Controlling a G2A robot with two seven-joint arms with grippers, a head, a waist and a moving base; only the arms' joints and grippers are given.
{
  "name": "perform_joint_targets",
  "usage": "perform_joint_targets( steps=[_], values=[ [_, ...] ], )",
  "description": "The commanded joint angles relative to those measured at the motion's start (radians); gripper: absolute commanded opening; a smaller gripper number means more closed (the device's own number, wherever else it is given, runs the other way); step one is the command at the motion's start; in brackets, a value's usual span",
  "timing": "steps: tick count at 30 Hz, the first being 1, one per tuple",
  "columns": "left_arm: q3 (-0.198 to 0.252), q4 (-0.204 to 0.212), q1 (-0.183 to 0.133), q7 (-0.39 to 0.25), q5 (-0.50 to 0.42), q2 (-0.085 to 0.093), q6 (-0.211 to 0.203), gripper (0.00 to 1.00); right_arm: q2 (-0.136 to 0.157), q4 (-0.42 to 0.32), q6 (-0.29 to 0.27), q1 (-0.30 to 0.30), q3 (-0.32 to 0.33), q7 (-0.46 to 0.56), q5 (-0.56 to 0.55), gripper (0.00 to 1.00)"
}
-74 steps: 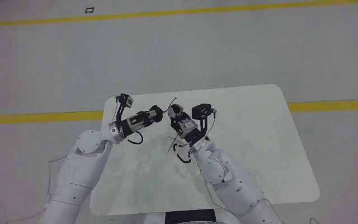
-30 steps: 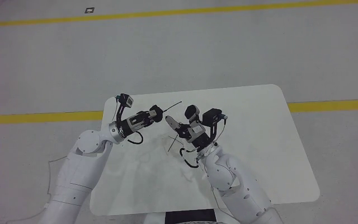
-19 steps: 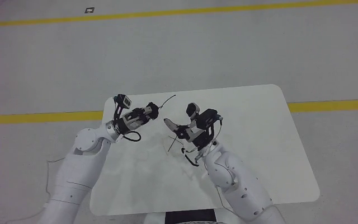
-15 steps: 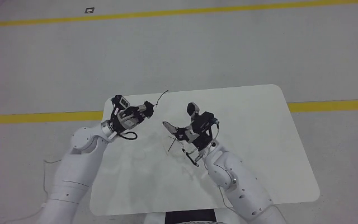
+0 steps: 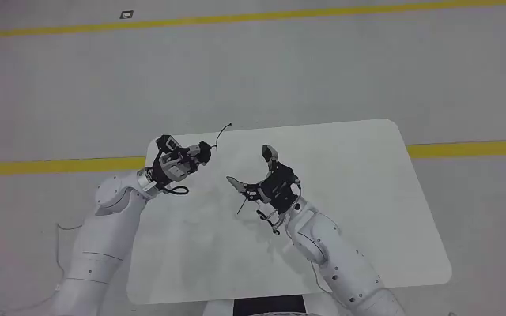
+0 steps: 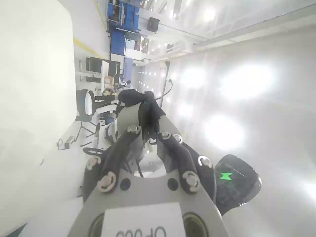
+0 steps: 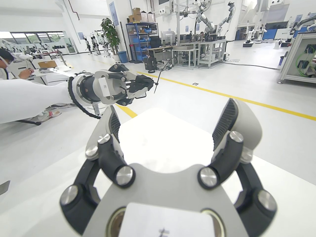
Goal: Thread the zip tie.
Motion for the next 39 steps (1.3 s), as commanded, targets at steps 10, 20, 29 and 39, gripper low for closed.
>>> perform_joint_targets(
  steps=[10,20,29,39],
  values=[
    [0.021,0.008,-0.014,0.052,-0.210,-0.003,0.331,0.00,0.051,0.059,0.114,0.131,-0.133,-0.049,-0.133,1.00],
    [0.028,-0.007,-0.015,0.082,-0.214,-0.003,0.321,0.00,0.075,0.088,0.177,0.180,-0.185,-0.071,-0.133,1.00],
    [0.108,-0.001,-0.018,0.143,-0.434,-0.003,0.342,0.00,0.114,0.149,0.310,0.312,-0.300,-0.047,-0.133,1.00],
    [0.126,-0.006,-0.029,0.152,-0.450,0.005,0.342,0.00,0.127,0.165,0.357,0.348,-0.336,-0.050,-0.133,1.00]
  ],
)
